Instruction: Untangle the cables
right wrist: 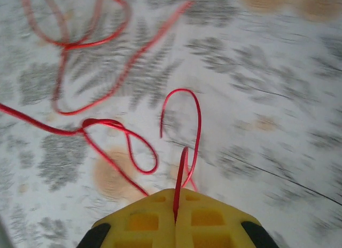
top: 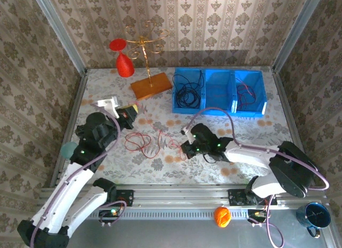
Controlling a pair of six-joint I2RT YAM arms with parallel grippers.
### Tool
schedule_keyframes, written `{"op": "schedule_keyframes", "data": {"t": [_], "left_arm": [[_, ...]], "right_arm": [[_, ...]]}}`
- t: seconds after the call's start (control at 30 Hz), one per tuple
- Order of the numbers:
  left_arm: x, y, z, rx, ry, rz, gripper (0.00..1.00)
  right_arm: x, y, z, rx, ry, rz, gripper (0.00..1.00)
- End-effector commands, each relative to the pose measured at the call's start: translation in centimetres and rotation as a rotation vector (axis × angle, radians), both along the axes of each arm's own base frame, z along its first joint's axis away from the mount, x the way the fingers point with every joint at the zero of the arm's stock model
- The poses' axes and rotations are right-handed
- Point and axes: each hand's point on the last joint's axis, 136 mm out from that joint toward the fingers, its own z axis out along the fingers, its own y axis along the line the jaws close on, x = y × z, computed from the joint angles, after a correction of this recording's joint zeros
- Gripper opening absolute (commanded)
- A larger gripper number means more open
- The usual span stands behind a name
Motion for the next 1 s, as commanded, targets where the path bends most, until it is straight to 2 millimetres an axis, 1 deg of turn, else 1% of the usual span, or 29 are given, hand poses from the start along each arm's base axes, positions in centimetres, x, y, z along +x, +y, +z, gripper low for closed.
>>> {"op": "schedule_keyframes", "data": {"t": [0.0,0.13,0.2,0.33,0.4,0.5,0.63,0.67,0.73,0.77,0.8,0.9,0.97], "left_arm": [[0.4,3.0,1.0,0.042,0.015,0.107,0.0],[0.5,5.7,1.5,0.008,0.023,0.185,0.0],[0.4,6.5,1.7,-0.013,0.026,0.208,0.0],[0.2,7.7,2.0,-0.032,0.033,0.241,0.0],[0.0,8.4,2.6,-0.03,0.02,0.264,0.0],[-0.3,9.5,3.7,-0.025,0.001,0.3,0.0],[-0.4,10.0,4.7,-0.044,-0.013,0.309,0.0],[-0.4,10.1,4.8,-0.048,-0.013,0.309,0.0],[-0.4,9.9,5.0,-0.06,-0.016,0.301,0.0],[-0.3,9.8,5.0,-0.066,-0.012,0.293,0.0],[-0.2,9.5,5.0,-0.072,-0.012,0.278,0.0],[0.2,7.8,4.7,-0.11,-0.005,0.175,0.0],[0.6,6.3,4.2,-0.135,0.014,0.092,0.0]], "right_arm": [[1.9,-4.9,0.5,-0.037,-0.013,-0.238,0.0],[3.5,-10.2,1.8,0.007,-0.016,-0.482,0.0],[3.9,-12.2,2.2,0.059,-0.012,-0.567,0.0],[4.1,-15.0,3.2,0.151,-0.01,-0.688,0.0],[4.0,-16.2,3.3,0.172,-0.006,-0.73,0.0],[3.7,-18.2,2.8,0.184,0.018,-0.801,0.0],[3.1,-20.6,1.8,0.209,0.053,-0.914,0.0],[3.0,-21.2,1.6,0.213,0.053,-0.943,0.03],[2.8,-21.4,1.7,0.229,0.053,-0.95,0.04],[2.8,-21.4,1.9,0.234,0.047,-0.946,0.06],[2.8,-21.2,2.0,0.236,0.048,-0.936,0.1],[2.8,-20.0,2.5,0.268,0.06,-0.868,0.16],[2.7,-18.6,2.5,0.301,0.085,-0.801,0.13]]}}
